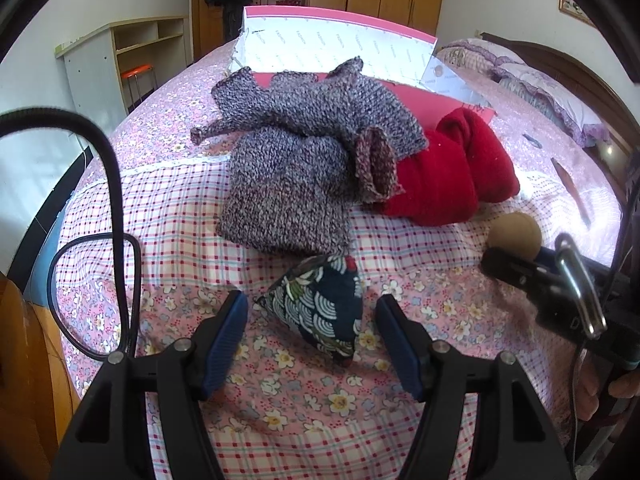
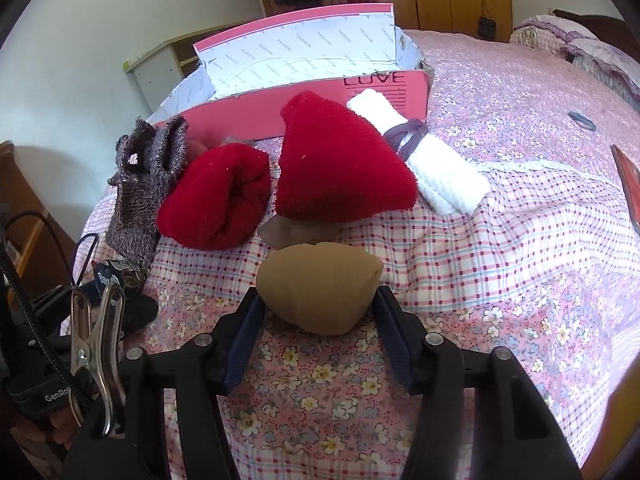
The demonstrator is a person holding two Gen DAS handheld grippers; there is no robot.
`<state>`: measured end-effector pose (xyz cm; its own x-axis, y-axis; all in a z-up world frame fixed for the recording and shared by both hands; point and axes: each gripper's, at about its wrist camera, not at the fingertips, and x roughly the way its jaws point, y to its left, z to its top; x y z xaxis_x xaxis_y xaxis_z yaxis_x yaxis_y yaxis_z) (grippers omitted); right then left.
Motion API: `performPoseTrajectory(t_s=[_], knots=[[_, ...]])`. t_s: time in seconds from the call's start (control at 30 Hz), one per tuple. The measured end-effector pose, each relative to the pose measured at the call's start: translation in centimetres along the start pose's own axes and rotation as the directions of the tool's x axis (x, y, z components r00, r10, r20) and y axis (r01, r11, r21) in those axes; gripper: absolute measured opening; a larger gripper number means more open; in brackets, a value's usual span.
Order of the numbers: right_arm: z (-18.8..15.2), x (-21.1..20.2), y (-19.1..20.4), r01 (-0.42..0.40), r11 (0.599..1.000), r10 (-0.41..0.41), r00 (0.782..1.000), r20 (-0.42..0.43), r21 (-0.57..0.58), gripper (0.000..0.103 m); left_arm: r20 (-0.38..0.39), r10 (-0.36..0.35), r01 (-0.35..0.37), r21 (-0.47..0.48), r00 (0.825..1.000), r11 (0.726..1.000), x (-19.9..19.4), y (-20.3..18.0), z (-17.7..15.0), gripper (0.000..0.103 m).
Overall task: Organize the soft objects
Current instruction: 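Close the left gripper on the floral pouch while the right gripper grasps the beige sponge, then carry the floral pouch with the left gripper while the right carries the sponge into the box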
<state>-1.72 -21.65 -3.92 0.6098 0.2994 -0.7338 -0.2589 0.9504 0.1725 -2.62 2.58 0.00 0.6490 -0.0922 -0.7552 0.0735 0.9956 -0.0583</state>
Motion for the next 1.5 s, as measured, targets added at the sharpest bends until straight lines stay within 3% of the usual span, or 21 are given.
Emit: performPoseTrajectory(t_s=[0.4, 0.47, 0.63, 0.77, 0.87, 1.5], knots=[[-1.2, 0.0, 0.5, 0.028, 0.999, -0.027, 0.999, 0.025, -0.027, 0.057, 0.006, -0.013, 0.013, -0.007, 1.000, 1.000, 0.0, 0.3, -0.1, 0.068], [-1.4, -0.2, 0.5, 0.045, 0.999, -0.044, 0.998, 0.036, -0.025, 0.051, 0.011, -0.017, 0.017, -0.014, 1.000, 1.000, -0.2, 0.5, -0.4, 0.066], [-1.8, -0.6, 0.0, 0.041, 0.999, -0.040, 0.998, 0.043, -0.012, 0.048, 0.010, -0.008, 0.009, -0.015, 1.000, 1.000, -0.4, 0.7, -0.5, 0.065], [-2.0, -0.8, 0.0, 0.054, 0.998, -0.053, 0.997, 0.050, -0.021, 0.043, 0.014, 0.007, -0.007, -0.019, 1.000, 1.000, -0.6, 0.8, -0.5, 0.048], [-2.0, -1.0, 0.0, 0.055, 0.998, -0.054, 0.997, 0.053, -0.017, 0.040, 0.020, -0.005, 0.005, -0.030, 1.000, 1.000, -0.9, 1.0, -0.5, 0.045], [-1.7, -5.0, 0.3, 0.051, 0.998, -0.045, 0.990, 0.134, -0.045, 0.037, 0.057, -0.059, 0.059, 0.003, 0.997, 0.998, -4.5, 1.1, -1.1, 0.044]])
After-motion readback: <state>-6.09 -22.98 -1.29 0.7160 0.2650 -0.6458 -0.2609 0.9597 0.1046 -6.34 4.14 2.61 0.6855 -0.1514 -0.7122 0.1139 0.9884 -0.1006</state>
